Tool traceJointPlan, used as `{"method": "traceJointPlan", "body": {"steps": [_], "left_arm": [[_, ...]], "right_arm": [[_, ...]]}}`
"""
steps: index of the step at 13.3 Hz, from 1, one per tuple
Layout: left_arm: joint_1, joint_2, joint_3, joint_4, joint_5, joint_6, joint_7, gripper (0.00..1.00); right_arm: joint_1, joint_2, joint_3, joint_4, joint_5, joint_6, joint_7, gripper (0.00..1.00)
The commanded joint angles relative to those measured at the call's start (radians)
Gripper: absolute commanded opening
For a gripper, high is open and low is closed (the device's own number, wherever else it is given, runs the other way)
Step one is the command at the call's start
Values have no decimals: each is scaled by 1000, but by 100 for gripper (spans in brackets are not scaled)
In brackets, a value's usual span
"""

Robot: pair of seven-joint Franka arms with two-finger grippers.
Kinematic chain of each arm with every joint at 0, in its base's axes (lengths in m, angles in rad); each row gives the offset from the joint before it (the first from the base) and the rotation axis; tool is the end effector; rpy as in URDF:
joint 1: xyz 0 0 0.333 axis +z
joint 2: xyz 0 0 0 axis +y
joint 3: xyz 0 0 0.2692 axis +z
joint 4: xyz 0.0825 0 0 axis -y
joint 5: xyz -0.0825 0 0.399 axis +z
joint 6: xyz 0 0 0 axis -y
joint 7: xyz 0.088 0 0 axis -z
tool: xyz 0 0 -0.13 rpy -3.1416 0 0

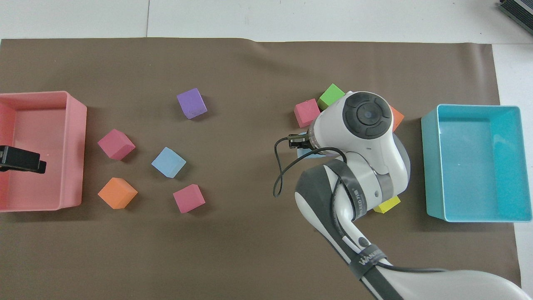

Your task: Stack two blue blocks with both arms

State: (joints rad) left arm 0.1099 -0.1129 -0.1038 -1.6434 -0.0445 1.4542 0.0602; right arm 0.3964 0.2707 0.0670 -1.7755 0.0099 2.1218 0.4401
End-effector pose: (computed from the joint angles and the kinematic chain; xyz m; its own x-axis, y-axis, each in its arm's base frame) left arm 0.5250 -0.0054 0.5717 0.9955 -0.0577 -0.0747 -0.0550 -0.9978 0.0374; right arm 0.5744 0.2859 0.3385 0.9983 0.0137 0.0574 0.0169 -0.9983 -0.0565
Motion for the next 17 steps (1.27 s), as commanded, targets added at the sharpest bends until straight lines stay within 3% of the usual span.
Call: {"method": "traceJointPlan", "body": {"steps": [1, 6, 8, 17], "left_arm": [[17, -10, -8, 1, -8, -15, 7, 100], [17, -10, -8, 1, -8, -15, 7, 100], [17, -10, -8, 1, -8, -15, 7, 100], [17, -10, -8, 1, -8, -17, 7, 100]], "right_arm": [[67, 109, -3, 82, -7, -7, 121, 0], [130, 215, -4, 163, -42, 7, 246, 0], [151, 232, -4, 156, -62, 85, 265, 0], [134, 234, -3, 111, -88, 92, 195, 0]]}}
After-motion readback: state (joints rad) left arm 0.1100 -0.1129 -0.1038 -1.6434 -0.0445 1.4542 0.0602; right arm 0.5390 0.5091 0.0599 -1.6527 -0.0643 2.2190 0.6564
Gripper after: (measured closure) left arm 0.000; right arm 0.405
